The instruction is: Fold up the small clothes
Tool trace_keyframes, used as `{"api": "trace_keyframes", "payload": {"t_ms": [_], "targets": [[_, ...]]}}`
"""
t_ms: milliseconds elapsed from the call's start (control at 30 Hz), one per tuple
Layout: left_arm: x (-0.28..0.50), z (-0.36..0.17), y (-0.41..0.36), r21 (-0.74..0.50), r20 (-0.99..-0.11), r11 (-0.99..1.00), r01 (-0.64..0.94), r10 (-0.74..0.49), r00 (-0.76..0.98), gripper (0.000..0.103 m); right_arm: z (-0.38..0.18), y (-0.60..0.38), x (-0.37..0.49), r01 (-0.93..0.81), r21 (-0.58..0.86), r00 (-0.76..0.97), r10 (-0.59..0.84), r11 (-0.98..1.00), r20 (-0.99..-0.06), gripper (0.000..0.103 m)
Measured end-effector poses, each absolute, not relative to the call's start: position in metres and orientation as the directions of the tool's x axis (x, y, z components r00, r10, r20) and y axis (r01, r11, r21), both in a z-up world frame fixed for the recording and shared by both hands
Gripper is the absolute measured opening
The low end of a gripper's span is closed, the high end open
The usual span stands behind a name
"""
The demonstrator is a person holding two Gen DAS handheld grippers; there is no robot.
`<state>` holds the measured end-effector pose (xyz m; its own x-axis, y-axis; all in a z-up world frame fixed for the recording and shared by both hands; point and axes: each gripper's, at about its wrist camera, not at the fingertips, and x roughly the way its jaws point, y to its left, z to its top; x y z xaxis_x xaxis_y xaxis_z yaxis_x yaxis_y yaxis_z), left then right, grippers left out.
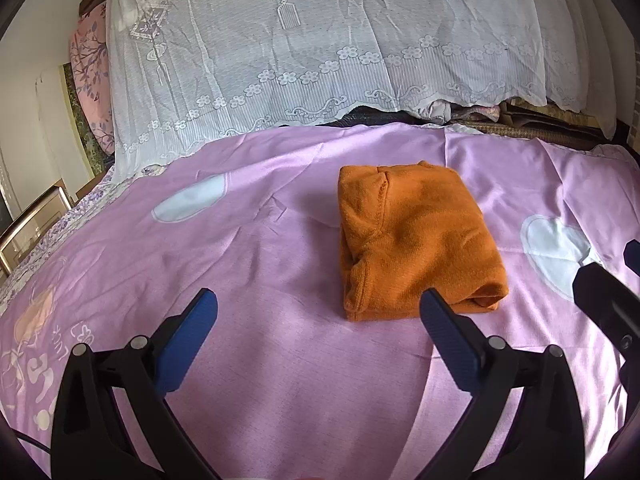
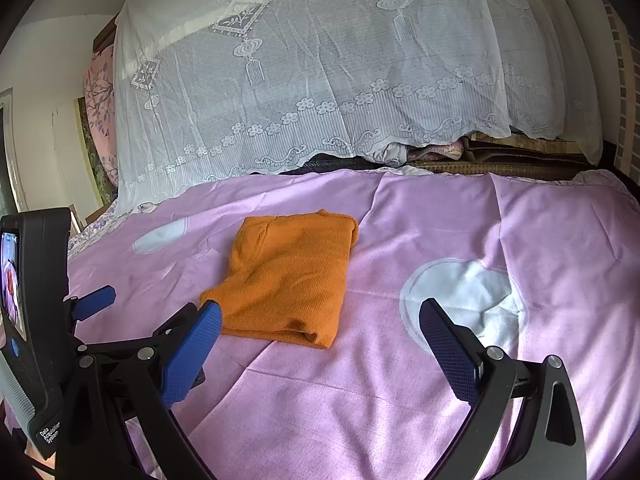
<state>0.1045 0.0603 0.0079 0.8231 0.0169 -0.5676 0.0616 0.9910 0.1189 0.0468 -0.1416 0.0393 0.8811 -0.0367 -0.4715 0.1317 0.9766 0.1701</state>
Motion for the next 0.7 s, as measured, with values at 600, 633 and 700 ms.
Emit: {"api": "trace_keyframes", "payload": {"t_ms": [600, 633, 700], "targets": [[0.101, 0.009, 0.060, 0.105, -0.567, 0.993, 0.062, 0.009, 0.824, 0.099, 0.037, -0.144, 0.049, 0.124, 0.150, 0.878, -0.038, 0.981, -0.477, 0.099], [0.099, 0.010, 0.060, 0.104, -0.567, 0.993, 0.062, 0.008, 0.823, 0.099, 0.037, -0.144, 0.049, 0.126, 0.149, 0.878, -0.040, 0.981, -0.477, 0.100], [0.094, 0.010, 0.061, 0.100, -0.567, 0.993, 0.067, 0.001, 0.824, 0.099, 0.036, -0.145, 0.050, 0.131, 0.147, 0.876, -0.045, 0.980, -0.480, 0.100]]}}
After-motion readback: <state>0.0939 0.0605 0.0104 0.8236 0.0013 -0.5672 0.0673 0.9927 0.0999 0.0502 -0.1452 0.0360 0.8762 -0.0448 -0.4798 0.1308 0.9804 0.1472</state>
